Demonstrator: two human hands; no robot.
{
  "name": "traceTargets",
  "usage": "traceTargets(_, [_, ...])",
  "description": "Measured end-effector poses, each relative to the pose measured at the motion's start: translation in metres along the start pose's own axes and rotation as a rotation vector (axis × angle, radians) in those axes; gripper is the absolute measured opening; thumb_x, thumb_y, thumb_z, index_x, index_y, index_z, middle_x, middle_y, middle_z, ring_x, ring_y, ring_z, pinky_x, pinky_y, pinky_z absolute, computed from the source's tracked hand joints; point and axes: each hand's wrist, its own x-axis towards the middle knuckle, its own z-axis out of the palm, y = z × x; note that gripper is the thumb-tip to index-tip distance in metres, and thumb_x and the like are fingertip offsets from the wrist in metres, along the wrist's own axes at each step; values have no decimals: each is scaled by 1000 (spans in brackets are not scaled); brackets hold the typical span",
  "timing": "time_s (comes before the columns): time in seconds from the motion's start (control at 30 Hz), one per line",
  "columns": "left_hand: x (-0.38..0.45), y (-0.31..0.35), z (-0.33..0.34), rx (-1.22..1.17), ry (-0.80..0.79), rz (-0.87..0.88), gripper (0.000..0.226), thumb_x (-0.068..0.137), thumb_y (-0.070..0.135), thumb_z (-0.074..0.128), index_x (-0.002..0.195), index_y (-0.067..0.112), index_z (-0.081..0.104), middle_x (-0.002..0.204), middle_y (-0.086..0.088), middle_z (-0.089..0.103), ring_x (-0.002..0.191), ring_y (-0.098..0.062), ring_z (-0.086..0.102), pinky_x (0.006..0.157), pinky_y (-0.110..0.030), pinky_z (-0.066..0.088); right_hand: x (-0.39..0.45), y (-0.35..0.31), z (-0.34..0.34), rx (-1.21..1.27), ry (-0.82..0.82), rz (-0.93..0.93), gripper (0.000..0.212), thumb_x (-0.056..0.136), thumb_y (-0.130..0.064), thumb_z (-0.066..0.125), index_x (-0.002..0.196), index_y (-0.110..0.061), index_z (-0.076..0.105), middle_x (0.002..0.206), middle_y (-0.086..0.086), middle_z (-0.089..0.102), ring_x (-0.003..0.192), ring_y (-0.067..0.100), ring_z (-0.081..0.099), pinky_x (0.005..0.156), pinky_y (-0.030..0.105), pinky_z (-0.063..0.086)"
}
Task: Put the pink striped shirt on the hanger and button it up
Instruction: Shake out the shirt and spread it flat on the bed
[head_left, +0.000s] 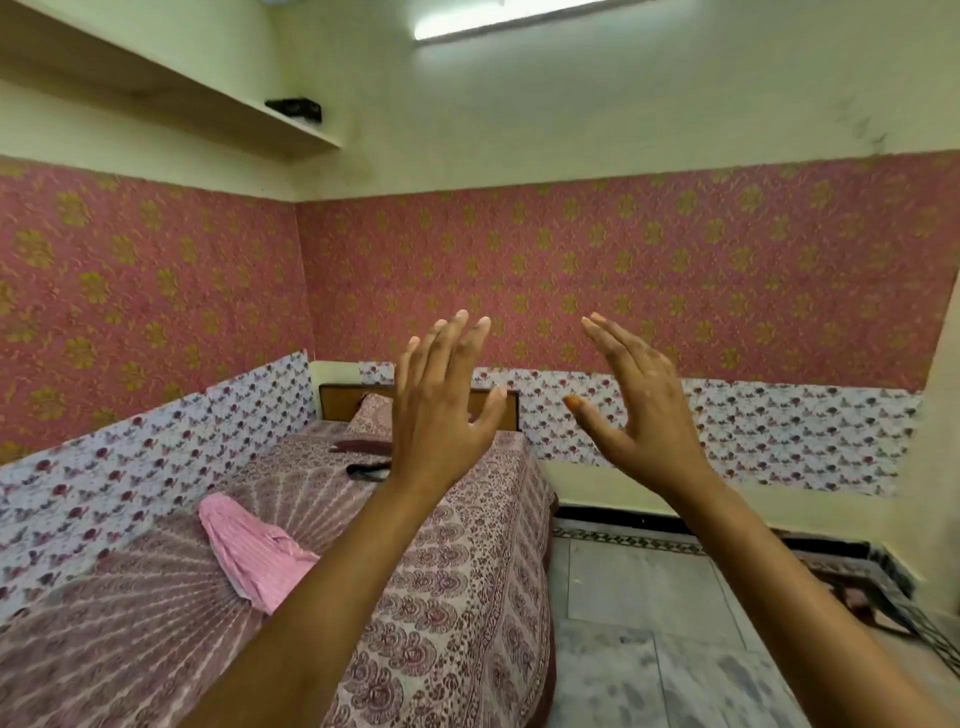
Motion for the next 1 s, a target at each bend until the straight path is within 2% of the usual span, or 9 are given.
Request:
traceTargets(0.1, [-17,-10,29,4,-32,-37,59,86,43,40,141,25,29,148,-2,35,137,-20,30,114,-38,12,-16,19,28,54,-27,51,62,87,-46,45,143,-27,27,145,-2,39,133,14,34,105,32,25])
traceTargets(0.2, [-47,-23,73,-49,-84,-113,57,85,43,41,139,25,31,145,-2,39,133,-18,31,113,-39,14,-45,49,68,136,-78,123,59,87,-44,45,141,-23,32,140,2,45,128,18,41,103,38,34])
traceTargets(0.4, [-84,-44,161,-114,-160,-288,55,84,40,44,136,23,38,142,0,43,131,-16,36,111,-35,18,-81,112,144,248,-177,171,54,87,-38,49,138,-20,38,140,3,46,127,16,43,101,45,39])
traceTargets(0.6, [-97,-59,242,-68,-295,-435,56,84,41,41,137,23,35,144,0,40,131,-7,28,114,-36,13,-93,174,212,338,-239,311,53,85,-33,49,135,-19,41,135,3,51,122,16,46,97,46,42])
traceTargets(0.73, [-104,-77,280,-54,-363,-562,62,82,48,37,139,28,31,147,1,35,132,-10,26,114,-40,12,-96,198,257,377,-345,361,53,86,-26,55,137,-20,39,137,2,50,124,12,43,101,44,40])
traceTargets(0.83, [-104,-98,305,-43,-409,-614,62,83,47,39,141,30,28,149,6,28,132,-5,18,114,-40,12,-93,216,293,379,-416,354,53,87,-32,49,138,-22,38,138,0,48,124,2,35,104,43,35])
traceTargets(0.9, [-106,-113,319,-36,-422,-615,60,85,39,46,141,30,28,149,7,30,132,-4,21,113,-41,17,-89,224,314,384,-453,361,54,87,-37,44,139,-24,37,139,-1,47,122,0,33,105,40,32])
traceTargets(1.0, [-110,-148,347,-13,-433,-677,60,84,38,46,141,30,29,148,6,31,135,-10,28,111,-48,29,-77,239,354,394,-496,375,56,87,-38,43,140,-23,36,139,-2,47,122,2,33,106,36,28])
